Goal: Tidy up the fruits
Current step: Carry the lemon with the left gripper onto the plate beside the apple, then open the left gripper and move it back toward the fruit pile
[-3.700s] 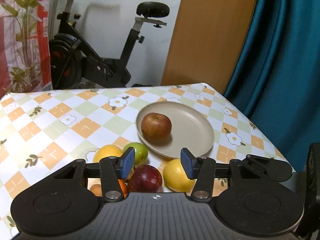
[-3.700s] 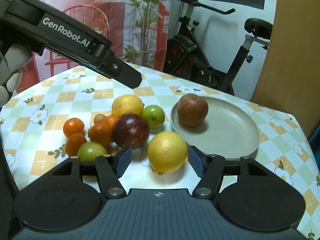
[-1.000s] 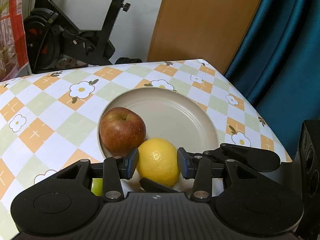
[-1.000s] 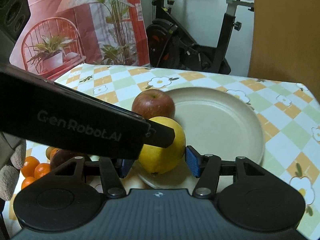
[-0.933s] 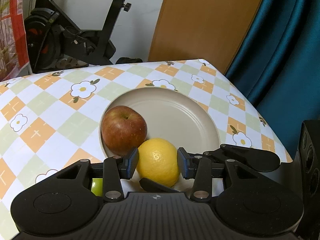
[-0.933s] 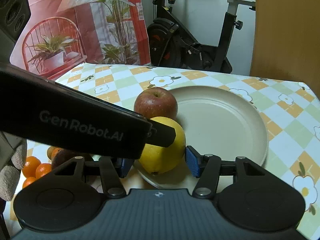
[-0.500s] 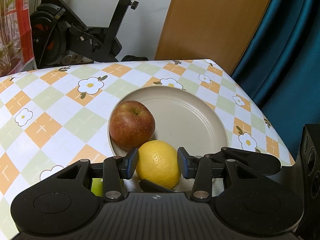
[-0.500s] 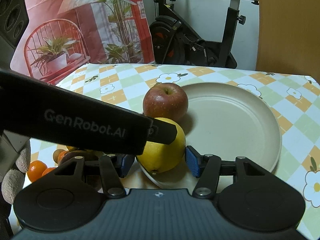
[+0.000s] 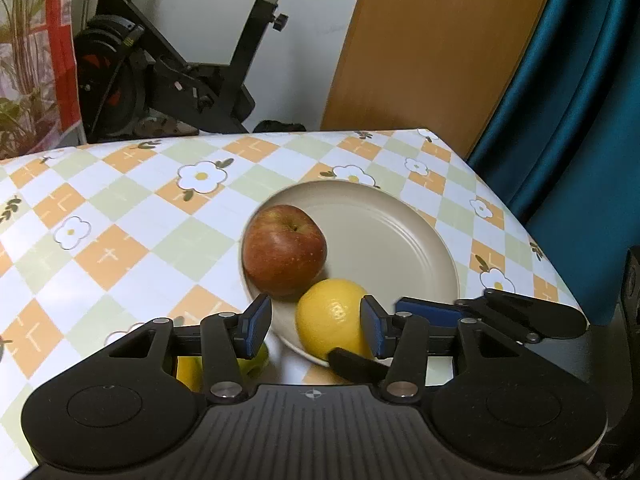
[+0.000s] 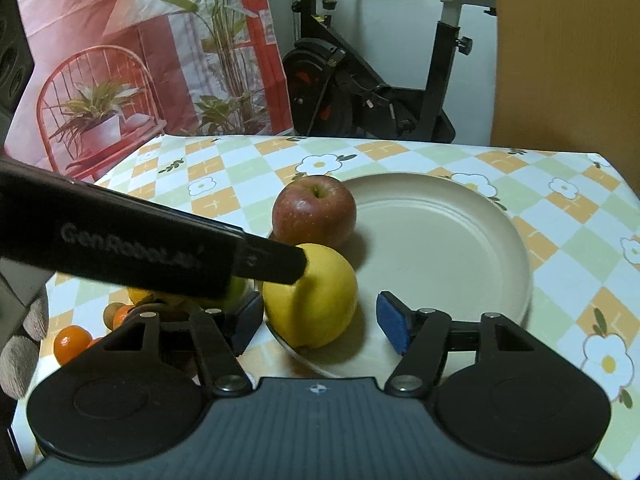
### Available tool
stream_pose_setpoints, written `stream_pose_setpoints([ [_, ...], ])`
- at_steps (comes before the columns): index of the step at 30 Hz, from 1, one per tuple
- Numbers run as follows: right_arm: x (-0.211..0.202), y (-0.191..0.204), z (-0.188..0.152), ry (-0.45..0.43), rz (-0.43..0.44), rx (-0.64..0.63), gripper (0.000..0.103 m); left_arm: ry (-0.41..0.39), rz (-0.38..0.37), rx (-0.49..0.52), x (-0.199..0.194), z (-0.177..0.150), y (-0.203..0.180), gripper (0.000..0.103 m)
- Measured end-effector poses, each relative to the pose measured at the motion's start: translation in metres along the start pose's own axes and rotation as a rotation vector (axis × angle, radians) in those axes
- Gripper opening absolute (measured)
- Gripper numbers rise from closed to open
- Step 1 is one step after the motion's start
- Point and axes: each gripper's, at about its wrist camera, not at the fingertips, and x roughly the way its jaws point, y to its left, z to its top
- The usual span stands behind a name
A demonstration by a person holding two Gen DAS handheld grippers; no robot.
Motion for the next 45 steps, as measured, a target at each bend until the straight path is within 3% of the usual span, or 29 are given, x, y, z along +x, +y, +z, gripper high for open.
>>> stream_pose_setpoints([
  [22,-0.061,0.025,-0.001,-0.059,-0.062,0.07,0.073,-0.211,0.091,0.028,-0.105,-0.02,0.016,0.051],
  [28,-0.072,0.042,-0.002,-0.087,-0.071,0.025,0.075,-0.229,0.091,0.05,-0.125,-0.03,0.019,0.051],
  [36,-0.08,0.062,-0.011,-0.118,-0.061,-0.029,0.075,-0.225,0.093,0.006,-0.14,-0.046,0.038,0.051],
  [45,-0.078,0.078,-0.022,-0.099,-0.026,-0.06,0.078,-0.207,0.107,-0.03,-0.148,-0.059,0.056,0.051],
])
